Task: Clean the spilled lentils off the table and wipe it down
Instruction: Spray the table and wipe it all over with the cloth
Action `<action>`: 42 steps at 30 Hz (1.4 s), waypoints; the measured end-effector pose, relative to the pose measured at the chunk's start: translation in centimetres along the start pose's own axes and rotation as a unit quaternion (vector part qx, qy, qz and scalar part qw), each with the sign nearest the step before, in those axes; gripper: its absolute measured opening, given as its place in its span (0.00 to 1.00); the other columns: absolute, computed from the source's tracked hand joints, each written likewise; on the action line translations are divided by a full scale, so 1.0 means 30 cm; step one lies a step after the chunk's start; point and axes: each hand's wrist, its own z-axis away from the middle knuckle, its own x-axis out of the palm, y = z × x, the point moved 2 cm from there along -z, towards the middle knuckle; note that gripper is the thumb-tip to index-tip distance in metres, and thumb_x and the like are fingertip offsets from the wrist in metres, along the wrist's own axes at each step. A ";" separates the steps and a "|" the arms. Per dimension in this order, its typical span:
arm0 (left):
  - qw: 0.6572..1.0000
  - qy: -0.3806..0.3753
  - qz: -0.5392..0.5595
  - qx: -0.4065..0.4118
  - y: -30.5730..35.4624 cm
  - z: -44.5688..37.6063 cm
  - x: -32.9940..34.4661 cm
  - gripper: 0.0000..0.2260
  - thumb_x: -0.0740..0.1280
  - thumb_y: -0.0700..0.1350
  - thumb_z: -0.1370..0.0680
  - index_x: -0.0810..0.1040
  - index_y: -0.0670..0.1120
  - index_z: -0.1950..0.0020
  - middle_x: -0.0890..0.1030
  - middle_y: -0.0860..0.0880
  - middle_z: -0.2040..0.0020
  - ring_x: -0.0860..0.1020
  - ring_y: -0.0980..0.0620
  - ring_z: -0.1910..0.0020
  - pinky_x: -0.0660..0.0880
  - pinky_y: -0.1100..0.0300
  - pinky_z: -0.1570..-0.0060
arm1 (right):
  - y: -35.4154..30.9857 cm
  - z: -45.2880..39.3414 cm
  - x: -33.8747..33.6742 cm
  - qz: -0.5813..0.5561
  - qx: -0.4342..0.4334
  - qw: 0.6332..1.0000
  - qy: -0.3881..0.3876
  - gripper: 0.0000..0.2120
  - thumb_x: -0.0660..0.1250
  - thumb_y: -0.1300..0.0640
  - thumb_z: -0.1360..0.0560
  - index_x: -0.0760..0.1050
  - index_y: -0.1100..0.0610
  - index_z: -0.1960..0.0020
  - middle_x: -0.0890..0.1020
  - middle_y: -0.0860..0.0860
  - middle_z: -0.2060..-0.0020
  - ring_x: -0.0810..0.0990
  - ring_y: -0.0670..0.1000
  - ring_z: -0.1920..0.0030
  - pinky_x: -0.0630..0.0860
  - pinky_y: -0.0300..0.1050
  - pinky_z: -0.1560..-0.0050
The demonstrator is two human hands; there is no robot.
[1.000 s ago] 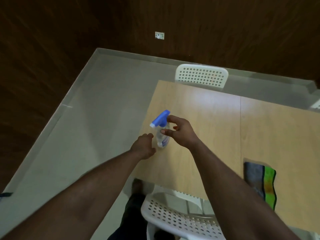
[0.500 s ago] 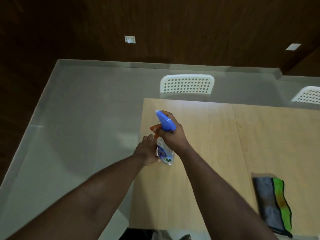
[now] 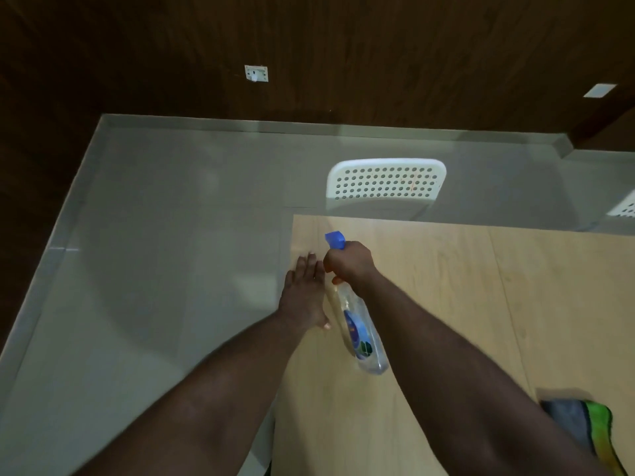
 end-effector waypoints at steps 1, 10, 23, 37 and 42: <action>1.000 0.002 0.002 0.002 -0.004 -0.002 0.000 0.67 0.83 0.60 0.34 0.36 0.43 0.15 0.33 0.43 0.15 0.34 0.41 0.16 0.45 0.43 0.17 | -0.007 -0.020 0.011 -0.002 0.017 1.000 -0.010 0.06 0.67 0.62 0.30 0.81 0.65 0.58 0.85 0.60 0.61 0.85 0.59 0.64 0.83 0.52 0.59; 1.000 -0.004 0.026 0.007 -0.016 -0.026 -0.006 0.71 0.84 0.60 0.35 0.30 0.46 0.16 0.28 0.45 0.17 0.28 0.43 0.19 0.41 0.44 0.17 | 0.007 -0.127 0.039 -0.005 0.026 0.999 -0.025 0.11 0.69 0.57 0.27 0.80 0.65 0.52 0.80 0.57 0.62 0.80 0.57 0.60 0.79 0.53 0.55; 1.000 -0.019 -0.003 -0.003 -0.010 -0.041 -0.022 0.69 0.85 0.62 0.37 0.40 0.43 0.14 0.40 0.43 0.14 0.35 0.42 0.16 0.42 0.45 0.16 | -0.110 -0.141 0.074 0.134 -0.056 0.989 -0.009 0.08 0.67 0.56 0.32 0.72 0.60 0.63 0.76 0.55 0.66 0.77 0.55 0.65 0.73 0.45 0.63; 0.996 0.008 -0.014 -0.088 0.154 -0.061 -0.046 0.55 0.77 0.45 0.27 0.40 0.33 0.17 0.38 0.33 0.16 0.41 0.34 0.16 0.52 0.42 0.18 | -0.018 -0.166 -0.109 0.184 -0.038 0.979 0.076 0.09 0.66 0.55 0.27 0.71 0.59 0.62 0.76 0.53 0.65 0.76 0.54 0.63 0.67 0.44 0.67; 0.997 0.029 0.069 -0.017 0.320 -0.118 -0.055 0.46 0.70 0.51 0.22 0.45 0.40 0.14 0.40 0.38 0.14 0.40 0.39 0.15 0.49 0.45 0.17 | 0.069 -0.184 -0.282 0.151 -0.004 0.981 0.118 0.09 0.65 0.54 0.27 0.71 0.59 0.61 0.78 0.54 0.63 0.79 0.55 0.60 0.70 0.44 0.64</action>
